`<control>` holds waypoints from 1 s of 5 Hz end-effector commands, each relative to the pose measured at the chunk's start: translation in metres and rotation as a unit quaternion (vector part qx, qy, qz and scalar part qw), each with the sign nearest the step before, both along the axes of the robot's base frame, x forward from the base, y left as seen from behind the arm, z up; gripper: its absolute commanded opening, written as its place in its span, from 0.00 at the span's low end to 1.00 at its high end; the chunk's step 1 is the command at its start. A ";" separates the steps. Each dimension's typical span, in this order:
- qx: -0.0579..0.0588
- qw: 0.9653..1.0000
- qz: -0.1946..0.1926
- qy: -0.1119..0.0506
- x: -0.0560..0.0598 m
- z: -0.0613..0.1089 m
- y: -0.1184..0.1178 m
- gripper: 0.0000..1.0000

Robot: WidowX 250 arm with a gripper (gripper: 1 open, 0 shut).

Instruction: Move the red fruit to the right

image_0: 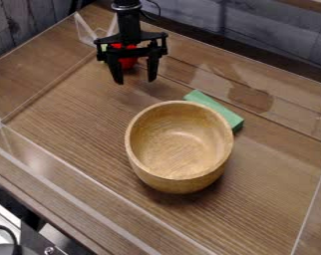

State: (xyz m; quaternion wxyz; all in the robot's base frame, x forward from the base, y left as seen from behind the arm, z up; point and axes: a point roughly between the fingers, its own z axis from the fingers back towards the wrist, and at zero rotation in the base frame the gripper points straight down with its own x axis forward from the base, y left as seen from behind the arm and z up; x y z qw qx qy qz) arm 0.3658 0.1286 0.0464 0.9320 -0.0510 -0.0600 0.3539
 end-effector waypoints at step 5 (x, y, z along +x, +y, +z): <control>-0.004 0.998 -0.059 -0.028 0.009 0.026 -0.005 0.00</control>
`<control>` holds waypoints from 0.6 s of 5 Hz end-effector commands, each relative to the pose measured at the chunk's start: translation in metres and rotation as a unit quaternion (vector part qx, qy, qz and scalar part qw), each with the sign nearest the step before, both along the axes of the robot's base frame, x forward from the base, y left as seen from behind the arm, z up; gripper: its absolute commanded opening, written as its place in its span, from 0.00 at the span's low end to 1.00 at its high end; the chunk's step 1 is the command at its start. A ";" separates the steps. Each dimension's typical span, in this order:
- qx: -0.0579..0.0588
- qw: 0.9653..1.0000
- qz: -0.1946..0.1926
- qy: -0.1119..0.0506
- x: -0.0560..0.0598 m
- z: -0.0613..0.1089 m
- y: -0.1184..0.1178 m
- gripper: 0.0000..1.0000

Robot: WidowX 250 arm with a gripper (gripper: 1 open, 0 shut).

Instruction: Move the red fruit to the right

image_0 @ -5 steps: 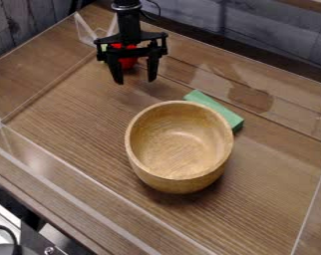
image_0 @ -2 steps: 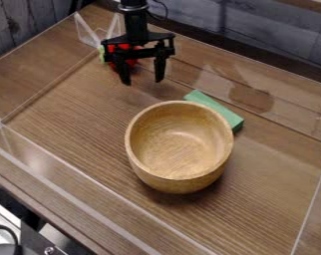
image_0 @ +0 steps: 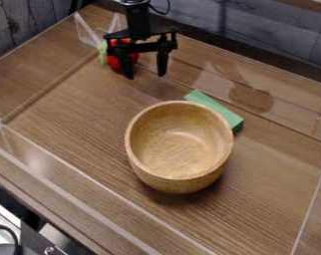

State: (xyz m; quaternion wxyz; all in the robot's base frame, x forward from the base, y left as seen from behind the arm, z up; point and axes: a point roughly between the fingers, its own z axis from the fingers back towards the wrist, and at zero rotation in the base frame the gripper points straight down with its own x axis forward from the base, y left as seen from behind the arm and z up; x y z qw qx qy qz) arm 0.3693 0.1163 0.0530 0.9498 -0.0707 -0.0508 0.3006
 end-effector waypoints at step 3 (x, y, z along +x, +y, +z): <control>0.009 1.000 0.006 -0.027 -0.005 0.008 0.000 0.00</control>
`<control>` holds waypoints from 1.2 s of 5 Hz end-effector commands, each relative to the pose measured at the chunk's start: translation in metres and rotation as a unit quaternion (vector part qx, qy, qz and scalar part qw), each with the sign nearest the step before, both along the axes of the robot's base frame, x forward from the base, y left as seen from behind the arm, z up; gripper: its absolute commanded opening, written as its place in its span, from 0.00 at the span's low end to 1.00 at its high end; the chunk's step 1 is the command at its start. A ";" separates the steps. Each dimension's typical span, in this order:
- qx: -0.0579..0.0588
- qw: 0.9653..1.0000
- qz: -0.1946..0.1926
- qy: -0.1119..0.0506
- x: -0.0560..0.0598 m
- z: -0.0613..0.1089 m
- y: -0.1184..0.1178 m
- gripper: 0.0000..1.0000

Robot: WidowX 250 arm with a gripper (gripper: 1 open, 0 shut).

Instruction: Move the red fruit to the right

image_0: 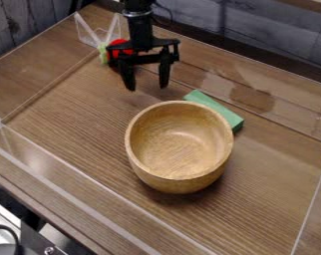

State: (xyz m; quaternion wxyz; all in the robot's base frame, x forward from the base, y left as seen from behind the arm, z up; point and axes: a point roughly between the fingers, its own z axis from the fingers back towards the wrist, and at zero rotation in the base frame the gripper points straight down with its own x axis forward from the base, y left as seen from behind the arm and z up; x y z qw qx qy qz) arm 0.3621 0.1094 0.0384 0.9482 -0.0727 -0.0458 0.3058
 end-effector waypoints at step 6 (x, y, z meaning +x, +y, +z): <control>-0.002 0.999 -0.024 -0.035 0.001 0.029 0.012 0.00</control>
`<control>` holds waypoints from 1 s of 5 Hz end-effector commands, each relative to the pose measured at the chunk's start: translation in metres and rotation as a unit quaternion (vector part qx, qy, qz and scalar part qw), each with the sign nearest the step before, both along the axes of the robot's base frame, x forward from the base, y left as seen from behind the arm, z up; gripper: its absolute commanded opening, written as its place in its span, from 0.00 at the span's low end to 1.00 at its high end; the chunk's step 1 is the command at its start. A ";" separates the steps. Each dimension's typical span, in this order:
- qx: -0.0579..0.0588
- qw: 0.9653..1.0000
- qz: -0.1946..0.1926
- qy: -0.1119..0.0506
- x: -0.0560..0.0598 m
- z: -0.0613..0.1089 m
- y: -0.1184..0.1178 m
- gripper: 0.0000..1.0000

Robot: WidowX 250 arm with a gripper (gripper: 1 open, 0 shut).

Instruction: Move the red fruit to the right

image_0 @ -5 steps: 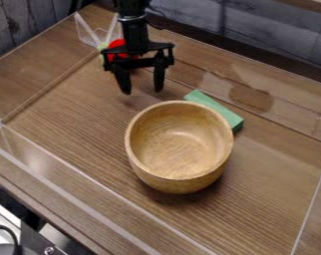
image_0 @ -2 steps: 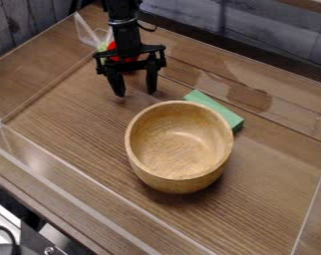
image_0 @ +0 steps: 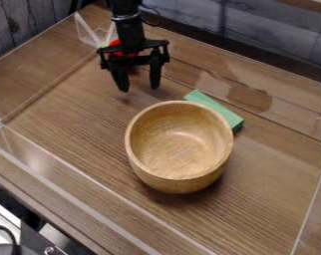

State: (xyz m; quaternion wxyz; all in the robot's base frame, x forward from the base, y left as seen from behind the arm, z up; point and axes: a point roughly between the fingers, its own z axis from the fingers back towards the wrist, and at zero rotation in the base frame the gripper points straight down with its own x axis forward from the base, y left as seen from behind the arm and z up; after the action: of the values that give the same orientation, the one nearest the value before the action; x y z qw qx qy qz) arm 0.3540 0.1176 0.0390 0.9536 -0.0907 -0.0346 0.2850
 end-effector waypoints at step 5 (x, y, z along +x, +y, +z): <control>0.008 0.999 -0.016 -0.039 -0.025 0.067 -0.017 0.00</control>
State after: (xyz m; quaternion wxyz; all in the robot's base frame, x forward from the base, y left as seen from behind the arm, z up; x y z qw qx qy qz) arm 0.3264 0.1008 0.0775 0.9554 -0.0996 -0.0312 0.2761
